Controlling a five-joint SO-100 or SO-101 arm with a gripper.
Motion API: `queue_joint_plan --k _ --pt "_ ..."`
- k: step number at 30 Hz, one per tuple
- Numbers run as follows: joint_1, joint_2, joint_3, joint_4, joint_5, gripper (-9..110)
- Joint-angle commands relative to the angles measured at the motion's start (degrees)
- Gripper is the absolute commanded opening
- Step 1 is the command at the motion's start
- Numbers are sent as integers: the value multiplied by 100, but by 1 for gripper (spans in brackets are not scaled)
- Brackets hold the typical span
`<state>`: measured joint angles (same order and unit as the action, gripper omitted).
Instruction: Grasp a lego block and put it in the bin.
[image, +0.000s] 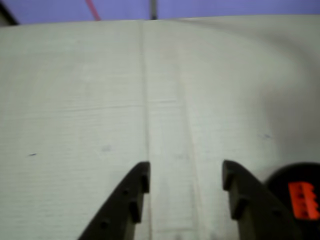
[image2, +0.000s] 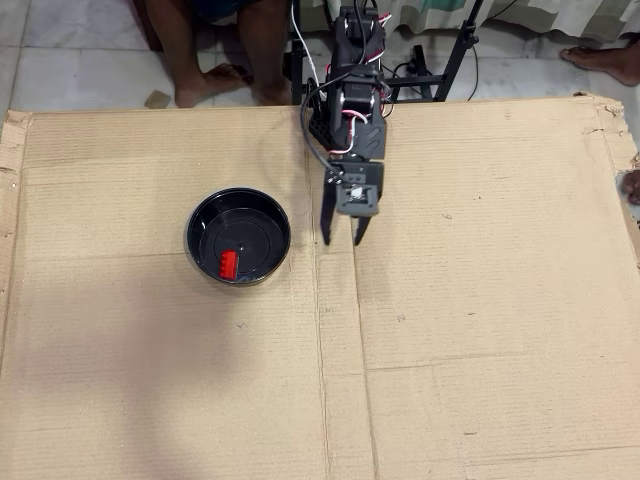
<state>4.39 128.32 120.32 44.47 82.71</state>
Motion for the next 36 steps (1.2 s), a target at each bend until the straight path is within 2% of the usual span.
queue_joint_plan --k 1,10,19,32,36 --pt "-299 738 457 -70 193 16" --pt "-984 2382 2083 -70 1819 16" --pt "-896 3516 3226 -18 1916 16" --pt "-896 5590 4887 0 -158 16" --pt "-888 6135 5309 0 -1239 16"
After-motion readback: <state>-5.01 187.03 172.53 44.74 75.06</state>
